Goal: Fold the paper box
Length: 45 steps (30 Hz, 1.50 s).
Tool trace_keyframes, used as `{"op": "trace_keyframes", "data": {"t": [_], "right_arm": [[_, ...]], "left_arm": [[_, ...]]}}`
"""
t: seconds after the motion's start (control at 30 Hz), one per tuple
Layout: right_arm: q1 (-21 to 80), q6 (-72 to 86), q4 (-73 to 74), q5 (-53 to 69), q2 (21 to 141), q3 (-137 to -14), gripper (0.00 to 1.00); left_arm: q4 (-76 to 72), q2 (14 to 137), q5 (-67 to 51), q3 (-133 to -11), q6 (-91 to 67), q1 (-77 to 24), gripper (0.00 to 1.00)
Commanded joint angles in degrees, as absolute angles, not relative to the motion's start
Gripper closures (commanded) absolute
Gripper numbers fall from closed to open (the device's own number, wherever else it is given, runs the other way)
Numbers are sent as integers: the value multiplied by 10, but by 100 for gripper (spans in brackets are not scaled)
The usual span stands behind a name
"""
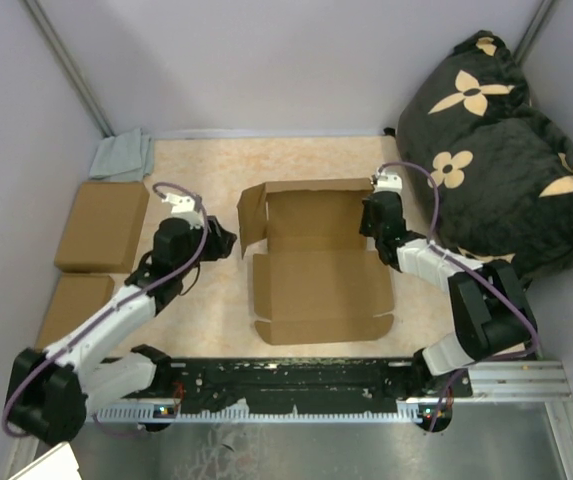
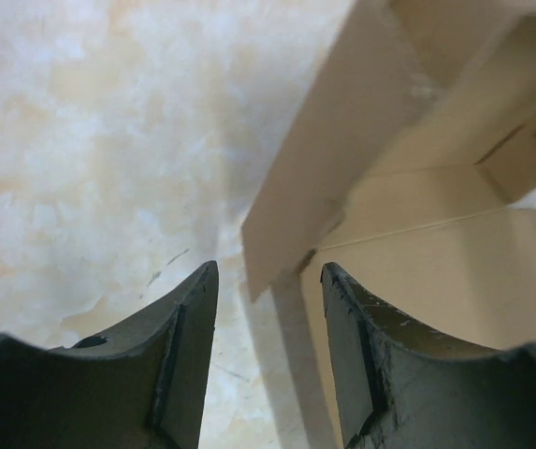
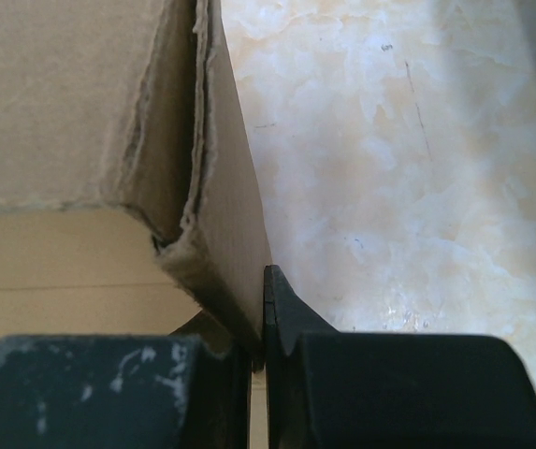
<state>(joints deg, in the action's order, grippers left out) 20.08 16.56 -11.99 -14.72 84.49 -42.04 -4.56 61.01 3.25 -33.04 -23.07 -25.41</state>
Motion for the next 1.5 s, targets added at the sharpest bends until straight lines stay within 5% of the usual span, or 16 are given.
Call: {"op": "trace_keyframes", "data": {"t": [0.0, 0.17, 0.5, 0.77, 1.03, 1.47], "right_arm": [[198, 186, -93, -145, 878, -471, 98], [198, 199, -98, -132, 898, -485, 98], [198, 206, -99, -132, 915, -511, 98], [198, 210, -294, -112, 922, -423, 96], [199, 205, -321, -104, 927, -404, 96], [255, 164, -296, -203, 936, -410, 96]], "left_arm": [[-75, 509, -27, -278, -254, -258, 47], [-128, 480, -94, -228, -282, -280, 50], [-174, 557, -34, -190, -281, -358, 51], [-219, 684, 20, -172, -291, -361, 51], [-307, 759, 14, -143, -321, -361, 52], [-260, 699, 19, -155, -318, -362, 51]]}}
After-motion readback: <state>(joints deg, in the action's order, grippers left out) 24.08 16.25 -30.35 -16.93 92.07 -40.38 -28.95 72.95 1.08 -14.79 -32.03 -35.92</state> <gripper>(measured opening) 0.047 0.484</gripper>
